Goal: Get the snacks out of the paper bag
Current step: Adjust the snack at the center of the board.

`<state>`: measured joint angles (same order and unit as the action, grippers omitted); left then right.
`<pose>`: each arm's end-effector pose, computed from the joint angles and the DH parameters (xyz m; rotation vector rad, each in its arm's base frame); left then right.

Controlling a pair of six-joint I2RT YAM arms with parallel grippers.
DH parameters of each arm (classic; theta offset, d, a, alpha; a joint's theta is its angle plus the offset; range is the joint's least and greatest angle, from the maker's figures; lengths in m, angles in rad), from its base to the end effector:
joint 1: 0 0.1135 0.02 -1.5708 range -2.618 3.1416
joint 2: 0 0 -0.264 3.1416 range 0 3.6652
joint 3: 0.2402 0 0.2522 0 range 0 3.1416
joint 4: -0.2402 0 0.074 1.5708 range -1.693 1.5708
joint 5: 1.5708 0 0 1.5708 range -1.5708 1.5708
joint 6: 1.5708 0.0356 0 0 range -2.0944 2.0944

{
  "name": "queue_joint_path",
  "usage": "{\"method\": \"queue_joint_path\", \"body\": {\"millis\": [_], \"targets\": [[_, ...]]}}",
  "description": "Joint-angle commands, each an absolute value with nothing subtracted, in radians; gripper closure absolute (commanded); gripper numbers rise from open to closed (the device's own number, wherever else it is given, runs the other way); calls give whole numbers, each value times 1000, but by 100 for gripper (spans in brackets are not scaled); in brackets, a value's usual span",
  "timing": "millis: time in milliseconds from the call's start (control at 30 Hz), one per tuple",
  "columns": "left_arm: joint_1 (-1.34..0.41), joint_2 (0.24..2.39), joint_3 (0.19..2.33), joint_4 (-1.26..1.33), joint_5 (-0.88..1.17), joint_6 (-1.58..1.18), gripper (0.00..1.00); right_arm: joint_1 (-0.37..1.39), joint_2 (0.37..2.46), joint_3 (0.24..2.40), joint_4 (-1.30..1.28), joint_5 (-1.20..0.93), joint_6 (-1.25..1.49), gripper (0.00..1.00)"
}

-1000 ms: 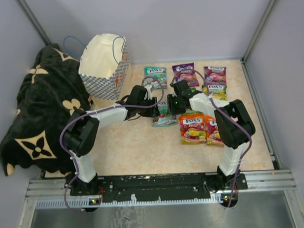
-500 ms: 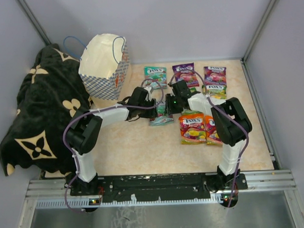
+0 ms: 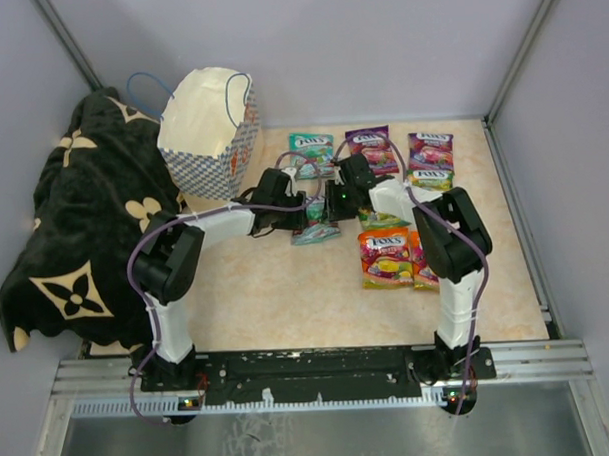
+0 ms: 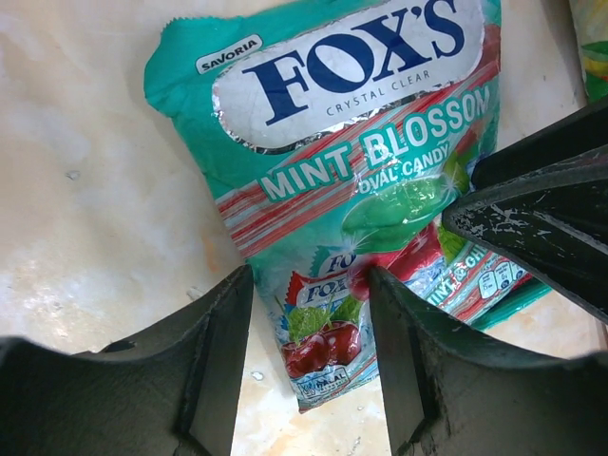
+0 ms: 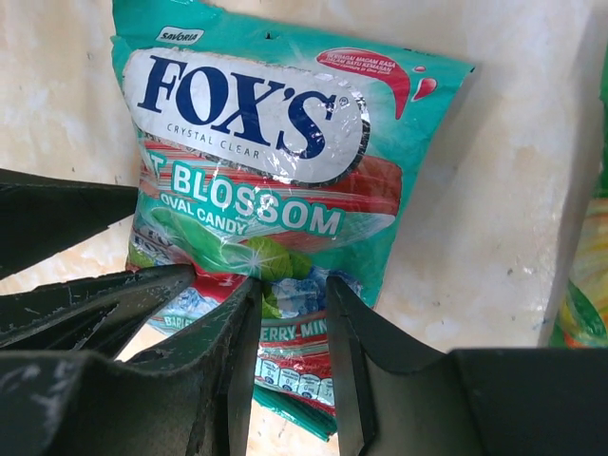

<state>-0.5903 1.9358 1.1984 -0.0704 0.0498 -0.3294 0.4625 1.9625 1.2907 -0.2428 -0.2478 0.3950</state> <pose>0.3410 -0.2306 0.1606 0.3408 2.4109 -0.4878 0.3685 0.1935 0.1660 -0.1954 2.5629 0.6543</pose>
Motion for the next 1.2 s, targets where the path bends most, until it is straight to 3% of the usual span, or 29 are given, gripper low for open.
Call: {"method": "queue_joint_path", "body": {"millis": [0, 567, 700, 867, 967, 1167], "targets": [[-568, 1976, 1219, -121, 41, -298, 42, 480, 2027, 1333, -253, -244, 406, 67], [-536, 1986, 1311, -158, 48, -224, 39, 482, 1998, 1377, -284, -261, 416, 64], [-537, 1941, 1329, -175, 54, -216, 34, 471, 1918, 1390, -316, -246, 404, 44], [-538, 1876, 1321, -186, 52, -201, 16, 433, 1789, 1366, -348, -129, 375, 16], [-548, 1847, 1307, -189, 21, -189, 12, 422, 1738, 1337, -379, 39, 348, 12], [-575, 1850, 1290, -170, -5, -165, 7, 381, 1758, 1317, -437, 215, 296, 13]]}}
